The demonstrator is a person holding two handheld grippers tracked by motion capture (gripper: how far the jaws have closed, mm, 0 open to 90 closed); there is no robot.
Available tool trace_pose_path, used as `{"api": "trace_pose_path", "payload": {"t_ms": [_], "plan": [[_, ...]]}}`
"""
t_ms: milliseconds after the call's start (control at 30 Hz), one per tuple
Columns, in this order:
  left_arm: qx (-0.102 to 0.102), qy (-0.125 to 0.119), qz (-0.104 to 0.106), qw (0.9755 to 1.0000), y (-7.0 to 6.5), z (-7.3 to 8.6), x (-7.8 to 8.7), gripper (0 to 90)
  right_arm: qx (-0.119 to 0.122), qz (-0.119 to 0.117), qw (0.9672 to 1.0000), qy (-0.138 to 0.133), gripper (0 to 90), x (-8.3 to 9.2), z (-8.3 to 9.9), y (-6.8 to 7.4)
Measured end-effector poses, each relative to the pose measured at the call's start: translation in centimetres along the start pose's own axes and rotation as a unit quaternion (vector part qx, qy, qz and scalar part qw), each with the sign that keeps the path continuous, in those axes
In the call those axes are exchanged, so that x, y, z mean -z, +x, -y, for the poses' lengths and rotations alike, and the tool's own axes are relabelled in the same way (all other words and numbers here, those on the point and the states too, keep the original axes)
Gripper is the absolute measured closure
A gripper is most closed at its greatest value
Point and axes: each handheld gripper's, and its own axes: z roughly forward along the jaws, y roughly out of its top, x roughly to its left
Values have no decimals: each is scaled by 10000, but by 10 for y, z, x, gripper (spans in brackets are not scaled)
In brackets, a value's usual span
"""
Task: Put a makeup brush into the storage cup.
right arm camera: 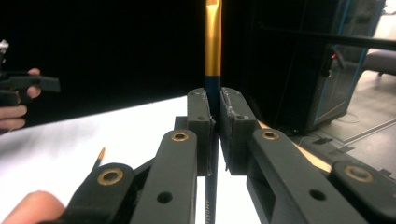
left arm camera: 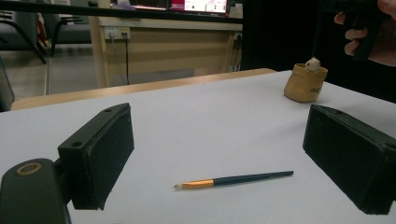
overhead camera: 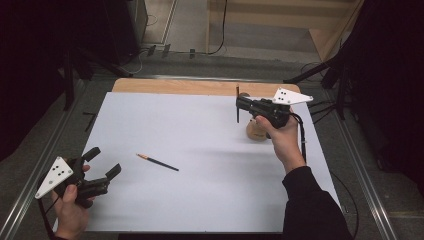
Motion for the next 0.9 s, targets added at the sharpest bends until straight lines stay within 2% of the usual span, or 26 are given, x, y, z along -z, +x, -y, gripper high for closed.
{"api": "trace_pose_path", "payload": {"t_ms": [433,900], "plan": [[-40,39,0,10000,-1,0,-1,94,-50,425,9981,-437,848,13,3,-6],[-33,39,1,10000,-1,0,-1,94,-13,754,9957,-539,848,22,3,-11]]}}
